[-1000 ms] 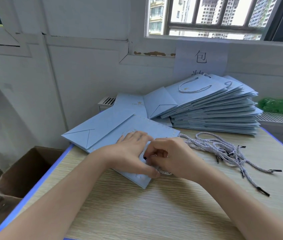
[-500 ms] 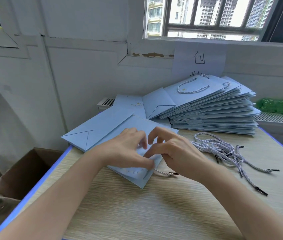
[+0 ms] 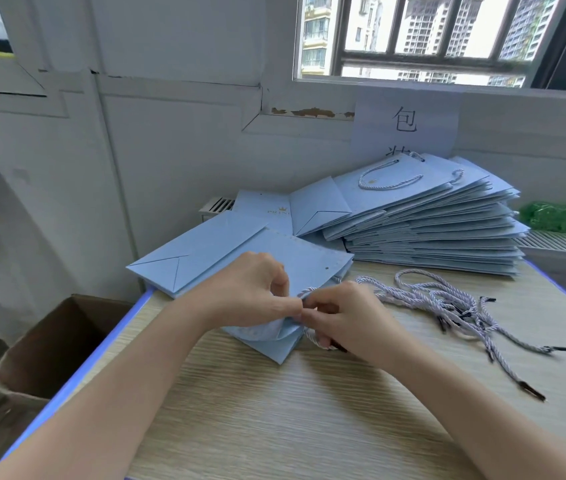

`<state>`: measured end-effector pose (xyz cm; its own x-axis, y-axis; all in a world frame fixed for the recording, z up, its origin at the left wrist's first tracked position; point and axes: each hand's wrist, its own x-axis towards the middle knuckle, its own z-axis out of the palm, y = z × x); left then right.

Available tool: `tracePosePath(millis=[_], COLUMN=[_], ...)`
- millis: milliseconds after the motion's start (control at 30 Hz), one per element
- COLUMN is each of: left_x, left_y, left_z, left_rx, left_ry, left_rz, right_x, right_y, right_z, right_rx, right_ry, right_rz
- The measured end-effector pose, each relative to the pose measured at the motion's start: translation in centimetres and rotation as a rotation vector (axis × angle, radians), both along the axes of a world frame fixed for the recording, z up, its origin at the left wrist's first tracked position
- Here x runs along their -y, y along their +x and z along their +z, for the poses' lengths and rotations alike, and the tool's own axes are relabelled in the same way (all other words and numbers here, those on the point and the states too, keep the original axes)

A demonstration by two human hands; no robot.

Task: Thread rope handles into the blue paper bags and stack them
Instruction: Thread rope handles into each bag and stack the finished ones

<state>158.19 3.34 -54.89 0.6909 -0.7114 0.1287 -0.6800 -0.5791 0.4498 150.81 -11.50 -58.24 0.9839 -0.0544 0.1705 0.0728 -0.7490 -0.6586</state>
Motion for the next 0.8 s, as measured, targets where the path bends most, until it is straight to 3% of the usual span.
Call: tracePosePath(millis=[133,300,400,500,600,800], left_x=[0.2,0.0,0.1,0.3,0.4,0.6], left_y=[0.4,1.4,1.8,2.1,2.1,2.2], left_z=[-0.4,-1.4,-1.7,-2.0,-2.2,-2.3], left_rx=[0.015,0.003,0.033,0.087,0.128,0.130], left_ry=[0.039,0.216,0.183,0.116,0.057,0.041], left_rz=[-0.025,-0.083,-0.052,-0.020,0.001,0.030], right_x=[0.4,3.6,5.6,6.0,5.7,5.9], right_y=[0.3,-1.0,-1.4,-1.7,-1.7,-1.1], right_z=[0.6,3.0,3.6,3.8,3.5,2.6], right_rx=[-0.044,-0.184,-0.109,-0.120,-0.191,-0.148], right_ry=[0.041,-0.127,-0.075,-0.022,-0.075,-0.201], right_rz=[-0.027,-0.027,-0.164,-0.165,-0.123,-0.119])
